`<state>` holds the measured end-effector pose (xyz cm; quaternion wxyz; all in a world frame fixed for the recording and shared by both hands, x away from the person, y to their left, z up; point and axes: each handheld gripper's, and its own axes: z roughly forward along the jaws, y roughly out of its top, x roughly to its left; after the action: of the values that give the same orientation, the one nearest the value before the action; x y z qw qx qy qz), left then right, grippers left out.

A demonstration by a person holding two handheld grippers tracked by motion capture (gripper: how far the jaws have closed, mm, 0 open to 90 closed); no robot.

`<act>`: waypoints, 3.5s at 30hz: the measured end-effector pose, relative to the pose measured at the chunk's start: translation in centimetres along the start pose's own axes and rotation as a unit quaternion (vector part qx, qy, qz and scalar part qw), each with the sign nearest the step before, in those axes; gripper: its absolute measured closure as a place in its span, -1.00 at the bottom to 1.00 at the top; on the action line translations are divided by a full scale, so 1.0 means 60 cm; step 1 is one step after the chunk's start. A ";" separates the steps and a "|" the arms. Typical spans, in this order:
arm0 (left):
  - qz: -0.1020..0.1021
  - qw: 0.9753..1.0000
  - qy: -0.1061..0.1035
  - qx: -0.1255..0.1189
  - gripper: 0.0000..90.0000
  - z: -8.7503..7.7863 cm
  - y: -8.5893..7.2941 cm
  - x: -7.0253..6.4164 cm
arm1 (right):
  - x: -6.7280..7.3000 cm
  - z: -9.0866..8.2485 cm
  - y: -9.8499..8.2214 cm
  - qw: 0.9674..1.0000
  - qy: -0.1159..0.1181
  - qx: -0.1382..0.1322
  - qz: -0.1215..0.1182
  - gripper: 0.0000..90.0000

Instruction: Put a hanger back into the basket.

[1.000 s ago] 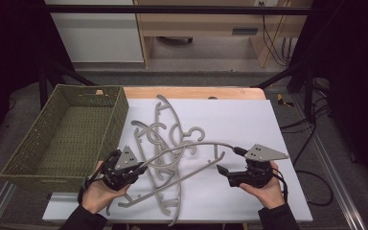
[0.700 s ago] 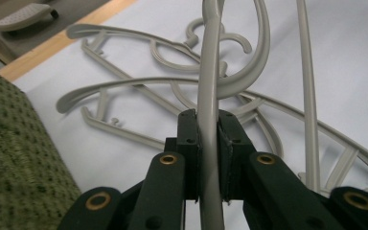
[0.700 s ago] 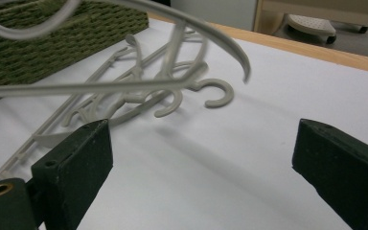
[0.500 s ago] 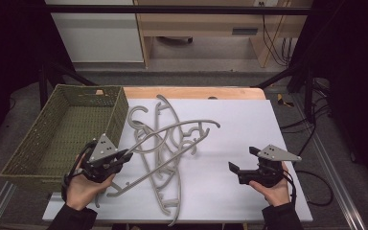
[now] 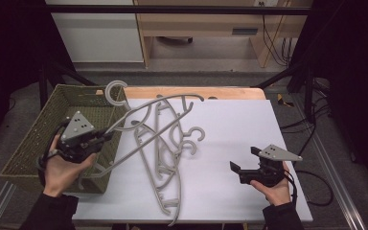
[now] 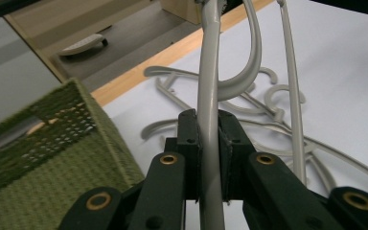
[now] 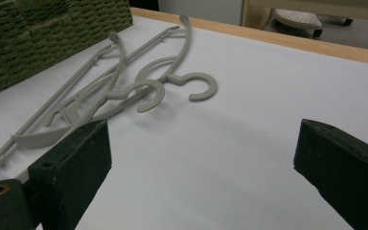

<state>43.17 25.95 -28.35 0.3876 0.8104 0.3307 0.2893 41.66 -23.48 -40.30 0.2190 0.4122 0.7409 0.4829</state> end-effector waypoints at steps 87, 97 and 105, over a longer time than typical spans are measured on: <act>-0.067 0.983 0.142 0.096 0.80 0.017 -0.203 0.270 | 0.005 0.016 -0.004 1.000 0.000 0.015 -0.007 -0.86; -0.086 0.972 0.157 0.152 0.78 0.035 -0.211 0.273 | 0.007 0.015 -0.003 1.000 0.000 0.014 -0.007 -0.86; -0.092 0.963 0.176 0.185 0.77 0.044 -0.214 0.277 | 0.009 0.016 -0.003 1.000 0.002 0.014 -0.010 -0.86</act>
<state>51.26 43.62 -36.75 0.1918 0.7706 0.5140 0.3243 41.95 -22.56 -40.82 0.2166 0.4071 0.7521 0.4708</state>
